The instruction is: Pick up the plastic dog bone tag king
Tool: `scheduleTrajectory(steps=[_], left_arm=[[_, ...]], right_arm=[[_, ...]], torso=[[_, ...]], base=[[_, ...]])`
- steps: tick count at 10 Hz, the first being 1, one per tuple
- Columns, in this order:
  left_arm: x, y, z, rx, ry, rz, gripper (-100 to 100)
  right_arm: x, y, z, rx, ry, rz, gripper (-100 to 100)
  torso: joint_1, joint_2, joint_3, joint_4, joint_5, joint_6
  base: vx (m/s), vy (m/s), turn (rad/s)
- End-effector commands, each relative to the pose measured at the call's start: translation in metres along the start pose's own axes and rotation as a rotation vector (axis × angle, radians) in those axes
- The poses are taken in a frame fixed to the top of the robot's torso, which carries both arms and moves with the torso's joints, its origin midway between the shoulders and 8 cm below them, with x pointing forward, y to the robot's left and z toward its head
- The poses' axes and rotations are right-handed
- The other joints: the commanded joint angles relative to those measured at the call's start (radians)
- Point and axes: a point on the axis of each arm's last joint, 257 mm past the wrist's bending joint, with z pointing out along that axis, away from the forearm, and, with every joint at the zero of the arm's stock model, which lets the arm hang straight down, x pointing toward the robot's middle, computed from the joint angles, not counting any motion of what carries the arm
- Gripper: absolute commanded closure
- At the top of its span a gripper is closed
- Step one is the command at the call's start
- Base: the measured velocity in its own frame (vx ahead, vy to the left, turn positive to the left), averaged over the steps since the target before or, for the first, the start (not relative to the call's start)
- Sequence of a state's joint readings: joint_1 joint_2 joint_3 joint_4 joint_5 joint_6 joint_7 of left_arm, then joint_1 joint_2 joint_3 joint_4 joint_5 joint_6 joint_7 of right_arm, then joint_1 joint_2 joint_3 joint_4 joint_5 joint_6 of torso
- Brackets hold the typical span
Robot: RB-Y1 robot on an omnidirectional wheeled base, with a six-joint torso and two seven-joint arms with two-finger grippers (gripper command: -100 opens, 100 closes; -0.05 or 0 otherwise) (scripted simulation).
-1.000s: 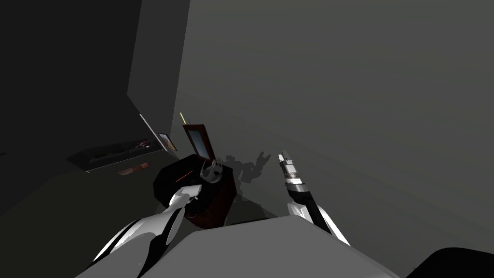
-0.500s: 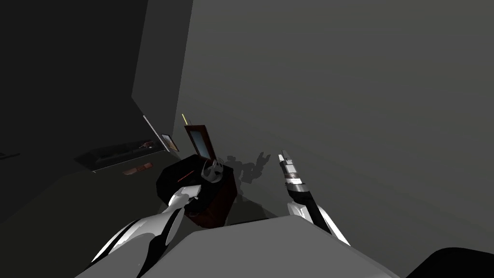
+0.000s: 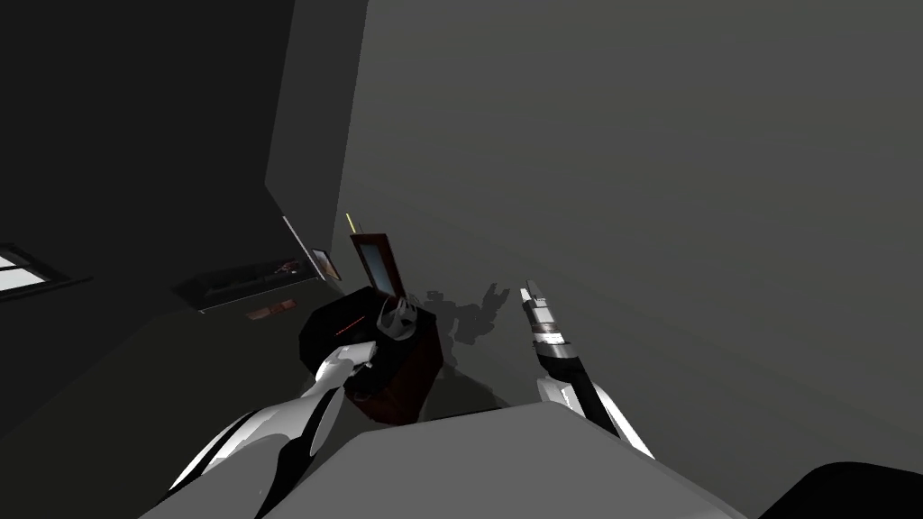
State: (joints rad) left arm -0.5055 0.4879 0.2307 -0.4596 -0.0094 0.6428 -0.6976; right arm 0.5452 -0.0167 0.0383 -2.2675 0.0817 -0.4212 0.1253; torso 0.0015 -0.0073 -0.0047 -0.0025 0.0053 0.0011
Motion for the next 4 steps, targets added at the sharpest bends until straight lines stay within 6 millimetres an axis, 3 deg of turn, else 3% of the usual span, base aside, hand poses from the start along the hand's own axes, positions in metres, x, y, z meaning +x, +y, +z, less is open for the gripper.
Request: scheduleTrajectory(steps=[1,3,4], left_arm=[[-0.0030,-0.0014,-0.0016,0.004,0.003,0.014,100],[-0.0061,-0.0041,-0.0027,0.009,0.002,0.016,100],[-0.0067,-0.0043,-0.0029,0.010,0.002,0.020,0]], right_arm=[[0.0000,0.0000,0.0000,0.000,0.000,0.000,0],[0.0000,0.0000,0.0000,0.000,0.000,0.000,0],[0.0000,0.0000,0.0000,0.000,0.000,0.000,0]], torso=[[0.000,0.000,0.000,0.000,0.000,0.000],[0.000,-0.001,-0.001,-0.001,0.000,0.000],[0.001,-0.001,-0.001,-0.001,0.000,0.000]], base=[[0.010,-0.049,0.098],[0.012,-0.046,0.070],[0.001,-0.006,-0.004]])
